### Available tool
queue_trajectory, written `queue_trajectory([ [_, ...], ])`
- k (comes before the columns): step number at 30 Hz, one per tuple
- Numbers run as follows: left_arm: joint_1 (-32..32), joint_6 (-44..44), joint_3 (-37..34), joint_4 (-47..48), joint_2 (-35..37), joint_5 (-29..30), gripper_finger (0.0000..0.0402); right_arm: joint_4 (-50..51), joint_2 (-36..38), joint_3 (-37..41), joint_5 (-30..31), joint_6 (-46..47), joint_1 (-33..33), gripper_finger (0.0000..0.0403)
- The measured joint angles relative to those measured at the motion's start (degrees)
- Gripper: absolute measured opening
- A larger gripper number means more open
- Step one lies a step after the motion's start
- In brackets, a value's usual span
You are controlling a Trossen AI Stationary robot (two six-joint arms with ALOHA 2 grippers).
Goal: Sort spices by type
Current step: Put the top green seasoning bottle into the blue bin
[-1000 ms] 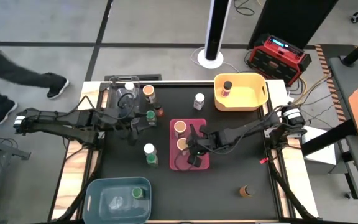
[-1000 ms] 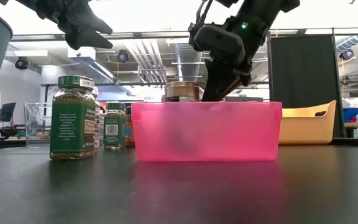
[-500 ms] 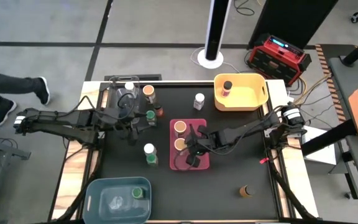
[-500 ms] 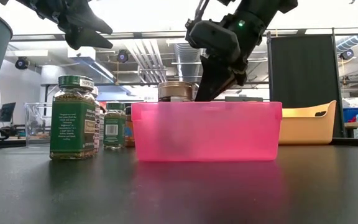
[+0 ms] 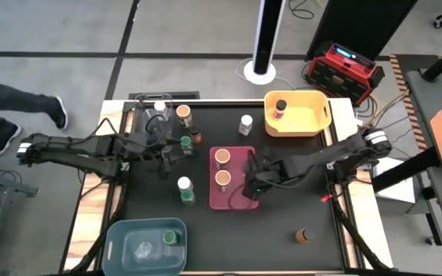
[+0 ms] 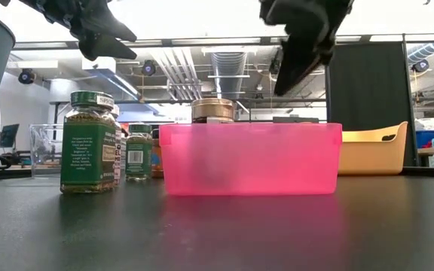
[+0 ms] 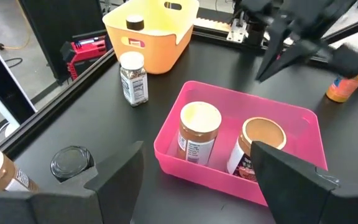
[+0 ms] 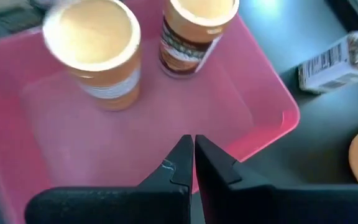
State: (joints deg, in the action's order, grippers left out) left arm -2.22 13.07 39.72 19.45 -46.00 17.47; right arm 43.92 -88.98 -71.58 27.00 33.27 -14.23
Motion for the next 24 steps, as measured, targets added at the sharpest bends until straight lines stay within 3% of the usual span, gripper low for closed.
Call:
queue_trajectory([
  [5, 0.0, 0.87, 0.0, 0.01, -1.25, -0.16, 0.0276, -4.88, 4.63, 3.71, 0.2, -2.27, -1.22, 0.0009],
  [11, 0.0, 3.23, 0.0, -0.51, -4.39, -0.53, 0.0276, -17.97, 9.04, 11.84, 0.26, -6.9, -0.61, 0.0009],
  [14, 0.02, 4.21, 0.43, 0.1, -5.7, -0.29, 0.0276, -19.42, 10.24, 14.42, 2.75, -7.33, -0.34, 0.0009],
  [20, 0.07, 4.62, 7.78, 3.95, -10.47, 1.52, 0.0276, -20.11, 12.13, 15.47, 9.83, -9.23, -0.36, 0.0009],
  [24, 0.07, 0.71, 13.43, 9.37, -14.75, 1.61, 0.0276, -26.27, 14.98, 16.8, 13.05, -14.36, 0.15, 0.0009],
])
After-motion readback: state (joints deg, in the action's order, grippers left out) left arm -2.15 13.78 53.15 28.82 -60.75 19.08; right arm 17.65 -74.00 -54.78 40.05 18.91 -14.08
